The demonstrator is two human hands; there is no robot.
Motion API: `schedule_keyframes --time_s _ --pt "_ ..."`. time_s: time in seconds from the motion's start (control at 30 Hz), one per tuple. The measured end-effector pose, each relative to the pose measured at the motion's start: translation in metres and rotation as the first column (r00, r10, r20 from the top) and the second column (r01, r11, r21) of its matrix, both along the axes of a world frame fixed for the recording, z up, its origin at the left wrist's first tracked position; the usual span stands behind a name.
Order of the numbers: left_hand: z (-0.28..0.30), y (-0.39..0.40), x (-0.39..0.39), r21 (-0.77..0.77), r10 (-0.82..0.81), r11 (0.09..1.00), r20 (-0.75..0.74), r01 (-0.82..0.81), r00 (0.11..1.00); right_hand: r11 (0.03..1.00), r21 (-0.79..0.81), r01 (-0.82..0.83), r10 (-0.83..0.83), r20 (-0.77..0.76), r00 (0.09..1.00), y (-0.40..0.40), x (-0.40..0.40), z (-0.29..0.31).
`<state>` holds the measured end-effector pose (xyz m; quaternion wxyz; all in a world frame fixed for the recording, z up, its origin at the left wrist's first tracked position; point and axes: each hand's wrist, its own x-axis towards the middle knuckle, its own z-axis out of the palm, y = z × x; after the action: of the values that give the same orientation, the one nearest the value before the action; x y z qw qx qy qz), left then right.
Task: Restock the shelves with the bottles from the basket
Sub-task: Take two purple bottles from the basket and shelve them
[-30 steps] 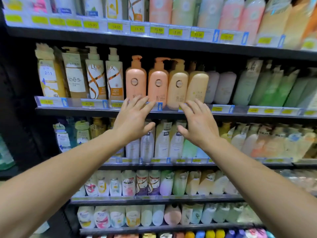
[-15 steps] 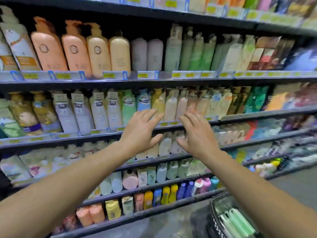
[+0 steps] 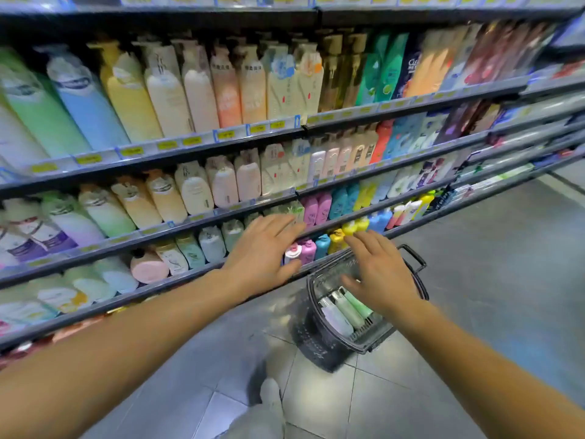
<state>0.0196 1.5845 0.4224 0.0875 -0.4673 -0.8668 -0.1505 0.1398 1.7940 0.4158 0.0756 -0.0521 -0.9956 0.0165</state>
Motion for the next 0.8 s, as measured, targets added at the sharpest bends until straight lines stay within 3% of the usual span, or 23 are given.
schedule_keyframes --time_s 0.27,0.47,0.57,0.8 --pt "-0.081 0.097 -0.042 -0.089 -0.026 0.995 0.138 0.039 0.99 0.992 -0.084 0.089 -0.071 0.204 0.977 0.116 -0.027 -0.084" --pt "-0.126 0.151 -0.081 -0.184 0.067 0.983 0.298 -0.011 0.952 0.983 -0.161 0.086 -0.028 0.333 0.943 0.177 -0.074 -0.142" --pt "-0.145 0.176 -0.092 -0.244 0.077 0.97 0.307 0.0 0.949 0.977 -0.198 0.079 0.001 0.374 0.927 0.199 -0.09 -0.169" --pt "-0.212 0.23 -0.098 -0.266 0.172 0.963 0.456 -0.051 0.873 0.952 -0.296 0.073 0.087 0.493 0.866 0.249 -0.116 -0.243"
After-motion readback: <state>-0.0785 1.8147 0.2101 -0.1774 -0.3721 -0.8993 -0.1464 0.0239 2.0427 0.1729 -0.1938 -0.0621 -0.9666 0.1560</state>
